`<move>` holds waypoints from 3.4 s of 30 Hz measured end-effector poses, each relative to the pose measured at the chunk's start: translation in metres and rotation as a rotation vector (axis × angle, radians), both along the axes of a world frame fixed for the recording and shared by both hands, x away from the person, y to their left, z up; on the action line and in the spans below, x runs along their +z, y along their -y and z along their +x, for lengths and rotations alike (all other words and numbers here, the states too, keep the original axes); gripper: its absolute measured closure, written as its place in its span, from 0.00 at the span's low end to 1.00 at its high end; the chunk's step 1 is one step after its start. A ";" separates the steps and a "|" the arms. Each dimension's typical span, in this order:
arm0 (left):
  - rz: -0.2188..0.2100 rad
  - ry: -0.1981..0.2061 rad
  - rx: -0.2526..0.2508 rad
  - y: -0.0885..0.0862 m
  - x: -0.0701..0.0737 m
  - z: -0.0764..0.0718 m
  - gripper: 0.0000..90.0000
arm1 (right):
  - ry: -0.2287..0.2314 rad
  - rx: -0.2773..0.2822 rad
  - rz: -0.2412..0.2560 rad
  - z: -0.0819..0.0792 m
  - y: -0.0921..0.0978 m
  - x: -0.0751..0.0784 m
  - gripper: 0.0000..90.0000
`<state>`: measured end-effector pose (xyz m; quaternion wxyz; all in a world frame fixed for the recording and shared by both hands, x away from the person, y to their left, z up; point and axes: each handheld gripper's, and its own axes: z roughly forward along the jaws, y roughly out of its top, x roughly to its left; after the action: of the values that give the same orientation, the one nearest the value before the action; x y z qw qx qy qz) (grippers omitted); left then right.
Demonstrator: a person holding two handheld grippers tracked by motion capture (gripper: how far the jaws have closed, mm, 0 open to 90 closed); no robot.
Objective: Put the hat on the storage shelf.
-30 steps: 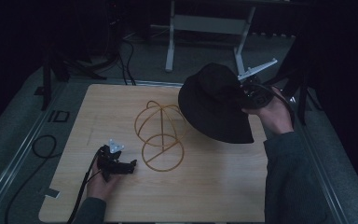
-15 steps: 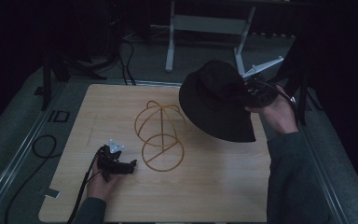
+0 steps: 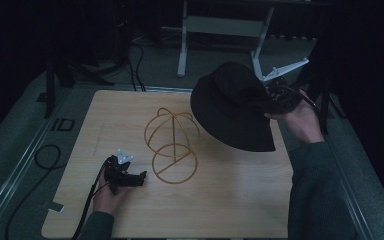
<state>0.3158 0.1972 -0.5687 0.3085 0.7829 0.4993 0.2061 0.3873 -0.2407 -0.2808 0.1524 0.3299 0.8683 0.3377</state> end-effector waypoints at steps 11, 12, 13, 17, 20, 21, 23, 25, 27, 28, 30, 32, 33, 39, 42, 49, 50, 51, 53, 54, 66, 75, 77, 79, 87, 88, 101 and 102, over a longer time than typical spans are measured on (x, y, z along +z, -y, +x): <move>0.000 0.000 -0.001 0.000 0.000 0.000 0.01 | 0.009 0.023 0.023 -0.005 0.002 0.008 0.98; 0.000 0.000 0.000 0.000 0.000 0.000 0.01 | 0.014 0.027 0.026 -0.005 0.002 0.009 0.98; 0.000 0.000 0.000 0.000 0.000 0.000 0.01 | 0.014 0.029 0.028 -0.006 0.002 0.010 0.98; 0.000 0.000 0.000 0.000 0.000 0.000 0.01 | 0.013 0.044 0.041 -0.008 0.003 0.013 0.98; 0.001 0.001 -0.001 0.000 0.000 0.000 0.01 | 0.015 0.057 0.045 -0.009 0.003 0.015 0.98; 0.000 0.001 -0.001 0.000 0.000 0.000 0.01 | 0.017 0.060 0.046 -0.010 0.003 0.016 0.98; 0.000 0.001 0.000 0.000 0.000 0.000 0.01 | 0.020 0.065 0.048 -0.011 0.003 0.017 0.98; 0.000 0.001 0.000 0.000 0.000 0.000 0.01 | 0.021 0.069 0.054 -0.012 0.004 0.018 0.98; -0.001 0.001 0.000 0.000 0.000 0.000 0.01 | 0.023 0.078 0.064 -0.012 0.005 0.019 0.98; 0.000 0.001 0.000 0.000 0.000 0.000 0.01 | 0.025 0.082 0.067 -0.012 0.005 0.020 0.98; 0.000 0.001 0.000 0.000 0.000 0.000 0.01 | 0.026 0.085 0.074 -0.013 0.005 0.020 0.98; 0.001 -0.001 -0.001 0.000 0.000 0.000 0.01 | 0.025 0.092 0.080 -0.014 0.006 0.021 0.98; 0.001 -0.001 -0.001 0.000 0.000 0.000 0.01 | 0.025 0.098 0.084 -0.014 0.006 0.021 0.98; -0.001 -0.002 0.000 0.001 0.000 0.000 0.01 | 0.029 0.124 0.117 -0.017 0.007 0.025 0.98; -0.001 -0.001 0.000 0.001 0.000 0.000 0.01 | 0.032 0.133 0.127 -0.019 0.006 0.027 0.98; -0.001 -0.001 0.000 0.001 0.000 0.000 0.01 | 0.041 0.180 0.138 -0.024 -0.003 0.031 0.98; -0.002 -0.001 0.001 0.001 0.000 0.000 0.01 | 0.044 0.190 0.137 -0.024 -0.005 0.031 0.98; -0.003 -0.001 0.001 0.001 0.000 0.000 0.01 | 0.044 0.197 0.136 -0.025 -0.007 0.032 0.98; -0.002 -0.001 0.001 0.001 0.000 0.000 0.01 | 0.049 0.209 0.135 -0.026 -0.012 0.032 0.98; -0.003 -0.001 0.001 0.001 0.000 0.000 0.01 | 0.052 0.217 0.135 -0.026 -0.014 0.033 0.98; -0.002 -0.001 0.001 0.001 0.000 0.000 0.01 | 0.046 0.274 0.130 -0.023 -0.044 0.032 0.98; -0.002 -0.001 0.001 0.001 0.000 0.000 0.01 | 0.041 0.304 0.110 -0.022 -0.065 0.031 0.98; -0.002 -0.001 0.000 0.001 0.000 0.000 0.01 | 0.036 0.305 0.106 -0.021 -0.069 0.031 0.98; -0.002 -0.001 0.001 0.001 0.000 0.000 0.01 | 0.033 0.310 0.099 -0.021 -0.072 0.030 0.98; -0.002 -0.001 0.001 0.001 0.000 0.000 0.01 | 0.022 0.316 0.081 -0.017 -0.082 0.027 0.98; -0.002 -0.001 0.001 0.001 0.000 0.000 0.01 | 0.023 0.319 0.074 -0.017 -0.083 0.026 0.98; -0.001 0.000 0.001 0.001 0.000 0.000 0.01 | 0.008 0.328 0.050 -0.011 -0.098 0.019 0.98; -0.001 0.000 0.001 0.001 0.000 0.000 0.01 | 0.009 0.329 0.050 -0.011 -0.100 0.018 0.98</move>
<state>0.3163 0.1967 -0.5687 0.3087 0.7826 0.4998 0.2062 0.3764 -0.1412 -0.2628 0.0907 0.1852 0.9013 0.3809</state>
